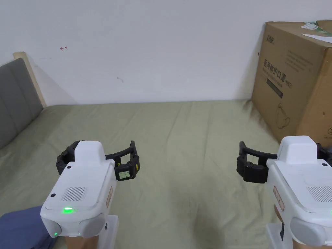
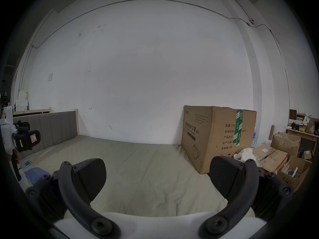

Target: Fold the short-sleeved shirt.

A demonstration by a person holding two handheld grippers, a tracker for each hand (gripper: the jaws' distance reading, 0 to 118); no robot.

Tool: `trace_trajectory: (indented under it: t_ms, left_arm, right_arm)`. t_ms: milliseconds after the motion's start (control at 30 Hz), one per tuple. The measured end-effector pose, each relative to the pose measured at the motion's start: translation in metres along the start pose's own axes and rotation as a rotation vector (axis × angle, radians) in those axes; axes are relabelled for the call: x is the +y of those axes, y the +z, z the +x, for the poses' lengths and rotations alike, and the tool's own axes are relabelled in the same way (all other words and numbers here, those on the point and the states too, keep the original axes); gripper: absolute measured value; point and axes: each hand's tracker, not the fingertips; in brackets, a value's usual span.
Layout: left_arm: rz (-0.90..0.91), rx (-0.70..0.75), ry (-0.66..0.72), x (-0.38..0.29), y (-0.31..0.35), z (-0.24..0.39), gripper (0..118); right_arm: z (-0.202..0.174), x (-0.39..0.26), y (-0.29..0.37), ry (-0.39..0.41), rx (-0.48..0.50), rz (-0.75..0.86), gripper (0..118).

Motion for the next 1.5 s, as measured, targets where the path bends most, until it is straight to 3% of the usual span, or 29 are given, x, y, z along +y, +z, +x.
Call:
trace_trajectory:
  t_ms: [1500]
  left_arm:
    - [0.021,-0.01,0.021,0.0003,0.0027,-0.0019,118]
  right_arm:
    - [-0.0042,0.0037,-0.0018,0.021,-0.006,0.012,118]
